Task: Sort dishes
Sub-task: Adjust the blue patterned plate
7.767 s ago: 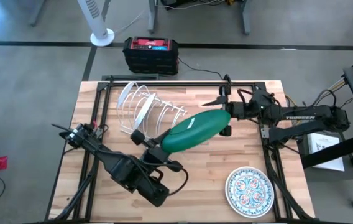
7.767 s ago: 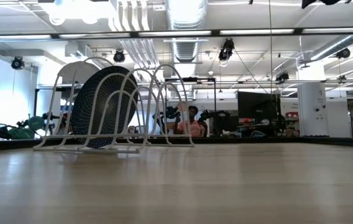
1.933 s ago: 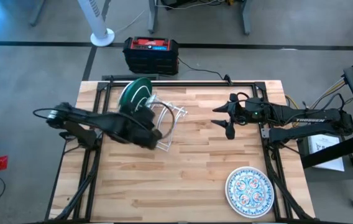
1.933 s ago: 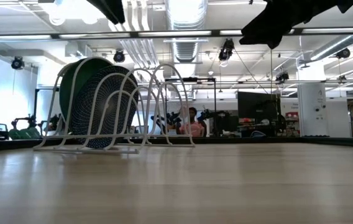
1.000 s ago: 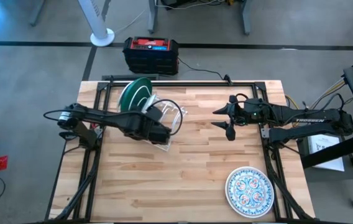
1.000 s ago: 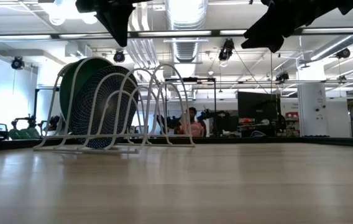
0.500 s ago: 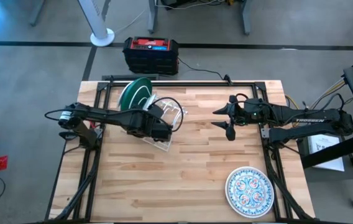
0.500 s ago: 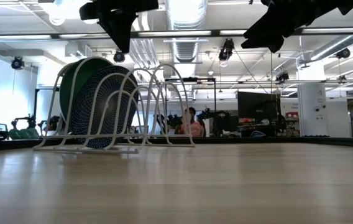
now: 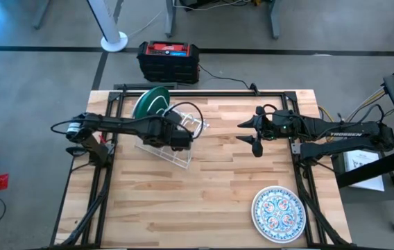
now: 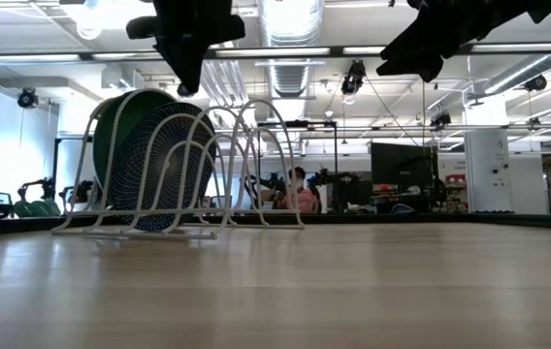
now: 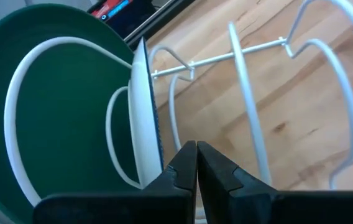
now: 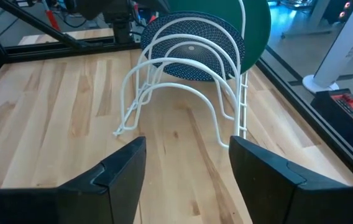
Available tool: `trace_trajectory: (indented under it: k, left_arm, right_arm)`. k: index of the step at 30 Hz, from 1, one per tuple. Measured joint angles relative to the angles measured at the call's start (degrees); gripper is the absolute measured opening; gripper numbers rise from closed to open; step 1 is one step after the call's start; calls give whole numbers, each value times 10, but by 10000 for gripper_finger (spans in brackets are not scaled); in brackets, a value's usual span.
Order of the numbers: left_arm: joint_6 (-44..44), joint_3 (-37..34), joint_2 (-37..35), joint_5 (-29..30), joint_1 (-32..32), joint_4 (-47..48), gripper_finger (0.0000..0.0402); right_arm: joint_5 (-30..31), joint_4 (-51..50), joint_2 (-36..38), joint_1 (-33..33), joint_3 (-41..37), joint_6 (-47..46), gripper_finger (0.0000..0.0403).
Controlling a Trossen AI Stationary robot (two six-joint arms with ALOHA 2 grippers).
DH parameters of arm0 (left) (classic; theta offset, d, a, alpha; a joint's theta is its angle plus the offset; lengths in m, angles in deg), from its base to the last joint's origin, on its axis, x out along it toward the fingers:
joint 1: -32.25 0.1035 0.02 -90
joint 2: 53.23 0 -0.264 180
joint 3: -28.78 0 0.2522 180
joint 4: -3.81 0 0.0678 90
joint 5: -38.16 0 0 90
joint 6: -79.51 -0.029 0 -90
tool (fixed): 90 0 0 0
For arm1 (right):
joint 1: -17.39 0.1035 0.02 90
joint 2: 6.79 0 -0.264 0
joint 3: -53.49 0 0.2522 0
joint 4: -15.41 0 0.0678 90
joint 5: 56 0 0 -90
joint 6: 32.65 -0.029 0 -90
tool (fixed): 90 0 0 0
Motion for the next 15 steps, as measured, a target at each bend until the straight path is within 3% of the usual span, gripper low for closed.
trace_trajectory:
  k: [15]
  left_arm:
    - [-7,-34,0,25,23,1,0]
  right_arm:
    - [0,0,0,0,0,3,216]
